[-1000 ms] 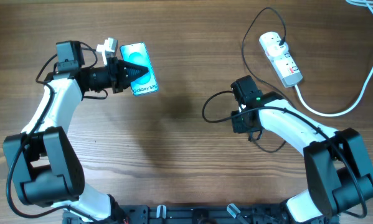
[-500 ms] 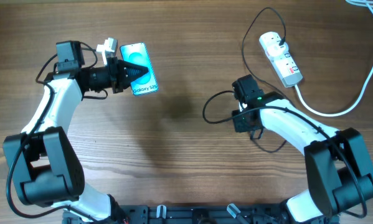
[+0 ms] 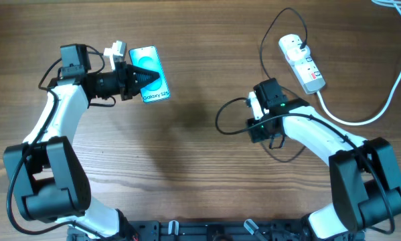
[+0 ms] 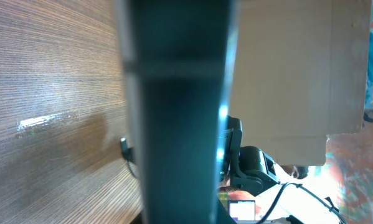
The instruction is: Plug charger to phone and switch on socket
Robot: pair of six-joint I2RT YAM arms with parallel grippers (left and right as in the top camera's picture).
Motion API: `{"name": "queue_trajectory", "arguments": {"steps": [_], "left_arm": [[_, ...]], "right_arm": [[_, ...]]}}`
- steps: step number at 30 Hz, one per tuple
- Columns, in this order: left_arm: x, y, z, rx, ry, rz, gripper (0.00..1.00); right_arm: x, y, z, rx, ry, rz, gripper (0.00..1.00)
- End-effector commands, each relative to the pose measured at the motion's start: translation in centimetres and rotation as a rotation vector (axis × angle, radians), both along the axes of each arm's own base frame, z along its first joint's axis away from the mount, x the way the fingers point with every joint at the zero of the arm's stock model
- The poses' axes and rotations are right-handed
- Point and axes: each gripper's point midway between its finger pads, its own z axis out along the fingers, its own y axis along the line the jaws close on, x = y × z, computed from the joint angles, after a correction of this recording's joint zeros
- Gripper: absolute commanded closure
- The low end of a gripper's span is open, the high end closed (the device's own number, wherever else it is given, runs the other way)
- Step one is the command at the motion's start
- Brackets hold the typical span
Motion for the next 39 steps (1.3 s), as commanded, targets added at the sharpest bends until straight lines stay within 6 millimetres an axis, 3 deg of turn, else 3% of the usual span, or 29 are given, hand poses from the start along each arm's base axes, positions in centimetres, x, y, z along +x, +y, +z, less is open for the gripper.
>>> {"name": "queue_trajectory", "arguments": {"steps": [1,4,7,10,14,19,23,31,39], "left_arm": [[-0.6,-0.4,2.1,-0.055,-0.058,-0.037,0.96],[-1.2,-0.7,4.4,-0.153,-0.152,-0.105,0.96],[-1.3,-0.8,4.9,-0.174,-0.163,-0.119,0.96],[-1.4,-0.8,5.0,-0.174,-0.155,-0.117,0.96],[-1.4,-0.6,5.2,-0.055,-0.142,-0.044,0.96],[-1.3,-0.1,9.5,0.038,-0.183,0.082,0.96],[-2.3,-0.2,12.4,0.051,-0.268,0.102,0.96],[-3.4,-1.5,12.1,0.042,-0.216,0.066,0.96],[-4.6,-4.6,12.1,0.036,-0.217,-0.021,0.96]], "right_arm": [[-2.0,5.8,1.7,0.350,0.087,0.120,0.96],[-2.5,9.0,4.6,0.614,0.120,0.169,0.96],[-3.5,12.1,9.5,0.947,0.150,0.275,0.96],[-3.8,13.5,13.0,1.140,0.169,0.340,0.96],[-4.7,14.5,15.4,1.259,0.220,0.402,0.96],[-6.2,16.1,17.4,1.329,0.284,0.488,0.96],[-6.5,17.7,19.1,1.346,0.294,0.546,0.96],[-4.7,19.8,23.6,1.385,0.143,0.572,0.96],[-4.0,20.0,24.3,1.395,0.127,0.523,0.96]]}}
